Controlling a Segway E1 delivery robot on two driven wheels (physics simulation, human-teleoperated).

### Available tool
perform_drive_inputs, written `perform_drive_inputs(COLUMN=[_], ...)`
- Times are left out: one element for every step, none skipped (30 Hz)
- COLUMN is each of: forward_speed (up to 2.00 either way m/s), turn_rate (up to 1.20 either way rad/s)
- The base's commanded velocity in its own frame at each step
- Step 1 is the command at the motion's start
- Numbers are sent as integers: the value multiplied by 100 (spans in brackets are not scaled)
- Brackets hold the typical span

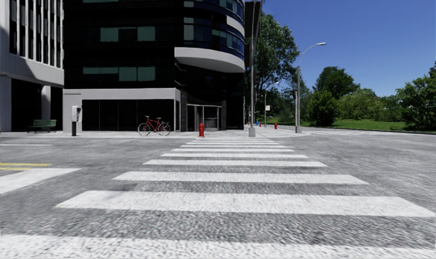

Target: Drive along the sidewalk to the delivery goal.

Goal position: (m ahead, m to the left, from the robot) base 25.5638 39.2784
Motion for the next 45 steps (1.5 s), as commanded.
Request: perform_drive_inputs(forward_speed=[200,200,200,200,200,200,200,200,200,200,200,200,200,200,200,200,200,200,200,200,200,200,200,200,200,200,200,200,200,200,200,200,200,200,200,200,200,200,200,200,200,200,200,200,200], turn_rate=[0,0,0,0,0,0,0,0,0,0,0,0,0,0,-4,-10,-10,-14,-16,-17,-17,-19,-20,-20,-20,-20,-20,-20,-20,-14,-9,-9,-8,-8,-8,-8,-5,0,0,0,0,0,0,0,0])
